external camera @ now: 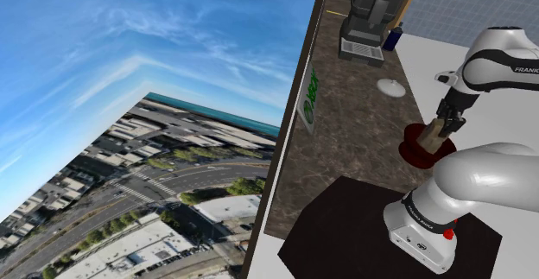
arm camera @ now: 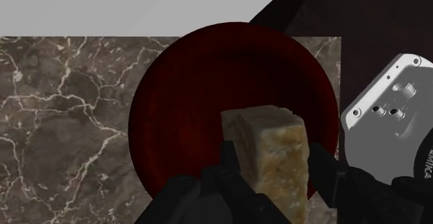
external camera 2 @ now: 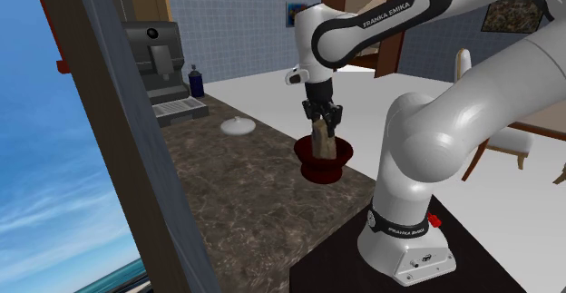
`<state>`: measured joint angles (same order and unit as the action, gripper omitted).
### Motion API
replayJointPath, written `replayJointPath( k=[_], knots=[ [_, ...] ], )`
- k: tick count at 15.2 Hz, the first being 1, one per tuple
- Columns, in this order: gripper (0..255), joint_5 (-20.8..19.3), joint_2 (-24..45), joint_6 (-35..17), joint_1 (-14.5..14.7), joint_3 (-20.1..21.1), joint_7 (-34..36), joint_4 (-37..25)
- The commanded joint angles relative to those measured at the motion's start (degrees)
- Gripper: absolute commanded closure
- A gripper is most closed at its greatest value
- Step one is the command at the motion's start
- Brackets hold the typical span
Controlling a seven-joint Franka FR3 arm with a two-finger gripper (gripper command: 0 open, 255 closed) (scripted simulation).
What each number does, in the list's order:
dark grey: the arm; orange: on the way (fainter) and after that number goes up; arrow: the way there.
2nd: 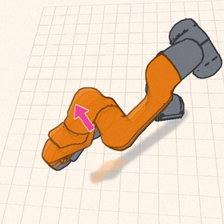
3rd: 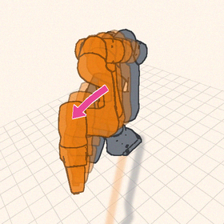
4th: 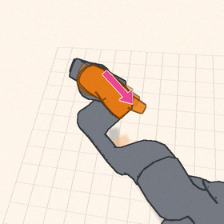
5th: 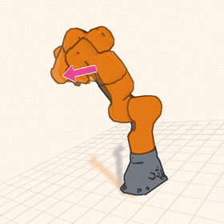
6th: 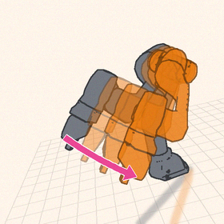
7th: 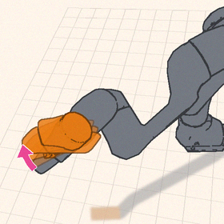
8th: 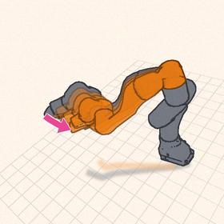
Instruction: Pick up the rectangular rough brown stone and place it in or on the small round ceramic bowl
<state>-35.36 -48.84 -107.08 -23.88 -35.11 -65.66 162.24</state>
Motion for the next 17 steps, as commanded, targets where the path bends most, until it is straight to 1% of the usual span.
replayJointPath(
  k=[1,8,9,14,17],
  knots=[
    [255,-0.38,0.60,-0.88,-0.02,-0.51,0.15,0.53],
    [255,-0.36,0.64,-0.91,-0.05,-0.48,0.13,0.53],
    [0,-0.36,0.63,-0.90,-0.05,-0.48,0.12,0.53],
    [0,-0.36,0.62,-0.89,-0.05,-0.47,0.12,0.53],
    [0,3.14,-1.04,5.19,1.31,2.86,-0.26,-3.92]
  ],
)
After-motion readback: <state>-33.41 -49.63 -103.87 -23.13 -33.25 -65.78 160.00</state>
